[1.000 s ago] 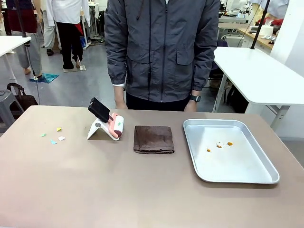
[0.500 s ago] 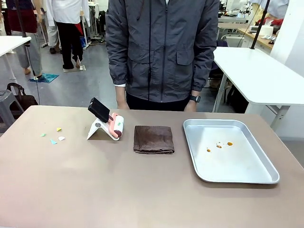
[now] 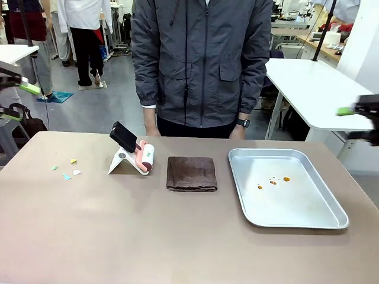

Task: Clean the surface of the table.
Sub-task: Hold the Lint Roller with your left hand and the towel with your right hand.

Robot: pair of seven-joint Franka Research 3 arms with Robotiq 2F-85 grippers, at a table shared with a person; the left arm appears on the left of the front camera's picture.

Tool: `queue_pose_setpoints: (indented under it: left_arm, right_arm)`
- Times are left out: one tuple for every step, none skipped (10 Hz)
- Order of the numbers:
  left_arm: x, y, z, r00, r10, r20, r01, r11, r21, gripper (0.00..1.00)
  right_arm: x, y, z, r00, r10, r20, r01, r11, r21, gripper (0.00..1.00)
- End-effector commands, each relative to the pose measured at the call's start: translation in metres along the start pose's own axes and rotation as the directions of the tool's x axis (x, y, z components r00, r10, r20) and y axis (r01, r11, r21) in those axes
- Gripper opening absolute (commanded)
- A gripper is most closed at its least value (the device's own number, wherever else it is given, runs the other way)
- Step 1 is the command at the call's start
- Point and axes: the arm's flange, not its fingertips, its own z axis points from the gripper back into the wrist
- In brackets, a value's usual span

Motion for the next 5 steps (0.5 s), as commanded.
queue_pose_setpoints:
  left_arm:
    - [0.016,-0.022,-0.025,0.996,-0.048,-0.073,0.053,0.997,0.063,1.00]
    - [0.021,-0.037,-0.049,0.986,-0.093,-0.136,0.101,0.993,0.057,1.00]
    - [0.025,-0.047,-0.071,0.977,-0.112,-0.182,0.127,0.989,0.073,1.00]
    - [0.027,-0.054,-0.089,0.968,-0.121,-0.219,0.142,0.987,0.081,1.00]
    - [0.027,-0.059,-0.106,0.958,-0.127,-0.258,0.155,0.983,0.093,1.00]
  right_arm:
    - [-0.057,0.030,-0.041,0.998,0.048,-0.037,-0.048,0.999,0.004,1.00]
    - [-0.063,0.058,-0.073,0.995,0.058,-0.084,-0.060,0.998,-0.028,1.00]
    - [-0.073,0.078,-0.103,0.988,0.080,-0.135,-0.092,0.993,-0.080,1.00]
    - [-0.085,0.093,-0.133,0.973,0.104,-0.206,-0.131,0.984,-0.124,1.00]
    - [-0.097,0.104,-0.158,0.950,0.119,-0.290,-0.162,0.978,-0.131,1.00]
